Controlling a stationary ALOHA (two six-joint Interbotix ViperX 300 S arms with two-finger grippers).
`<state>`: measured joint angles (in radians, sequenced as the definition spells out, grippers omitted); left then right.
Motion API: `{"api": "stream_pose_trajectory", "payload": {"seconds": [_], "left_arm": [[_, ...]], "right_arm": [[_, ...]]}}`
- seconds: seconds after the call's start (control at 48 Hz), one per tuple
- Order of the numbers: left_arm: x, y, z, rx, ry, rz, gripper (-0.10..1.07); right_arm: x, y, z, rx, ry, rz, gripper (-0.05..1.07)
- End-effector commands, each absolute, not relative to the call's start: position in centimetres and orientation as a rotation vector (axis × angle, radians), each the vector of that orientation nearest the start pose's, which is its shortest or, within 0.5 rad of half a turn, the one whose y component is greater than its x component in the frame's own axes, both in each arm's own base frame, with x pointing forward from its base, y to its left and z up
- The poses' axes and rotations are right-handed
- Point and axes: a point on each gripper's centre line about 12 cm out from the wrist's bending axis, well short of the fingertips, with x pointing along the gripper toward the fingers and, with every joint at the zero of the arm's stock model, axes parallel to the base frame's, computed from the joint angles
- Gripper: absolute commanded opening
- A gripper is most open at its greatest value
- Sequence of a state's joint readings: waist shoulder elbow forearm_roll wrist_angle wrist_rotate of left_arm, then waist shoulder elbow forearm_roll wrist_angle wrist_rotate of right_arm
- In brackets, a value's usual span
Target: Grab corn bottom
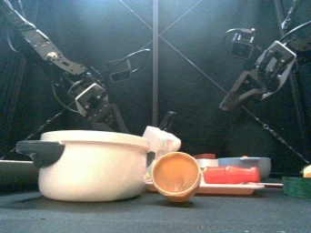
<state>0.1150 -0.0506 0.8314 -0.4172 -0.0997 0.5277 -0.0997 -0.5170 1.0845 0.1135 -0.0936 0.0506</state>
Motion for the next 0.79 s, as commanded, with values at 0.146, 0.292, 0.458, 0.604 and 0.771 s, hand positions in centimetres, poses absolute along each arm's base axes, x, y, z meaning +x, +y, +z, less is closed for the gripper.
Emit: {"api": "stream_pose_trajectory", "payload": {"seconds": [0.146,0.292,0.458,0.604,0.771], "left_arm": [[33.6,3.7,17.4,0.097,0.605,0.098,0.93],[32.7,3.6,18.4,0.096,0.576,0.100,0.93],[31.6,3.5,19.3,0.100,0.547,0.102,0.93],[31.1,3.4,19.8,0.114,0.537,0.095,0.93],[30.6,3.3,19.1,0.120,0.546,0.094,0.93]], "right_arm": [[27.2,-1.6,22.4,0.200,0.404,-0.106,0.01],[27.7,-1.3,22.9,0.195,0.389,-0.092,0.01],[28.1,-1.5,23.1,0.182,0.390,-0.095,0.01],[28.0,-1.8,23.4,0.192,0.387,-0.107,0.01],[27.4,-2.0,23.1,0.259,0.447,-0.128,0.01]]}}
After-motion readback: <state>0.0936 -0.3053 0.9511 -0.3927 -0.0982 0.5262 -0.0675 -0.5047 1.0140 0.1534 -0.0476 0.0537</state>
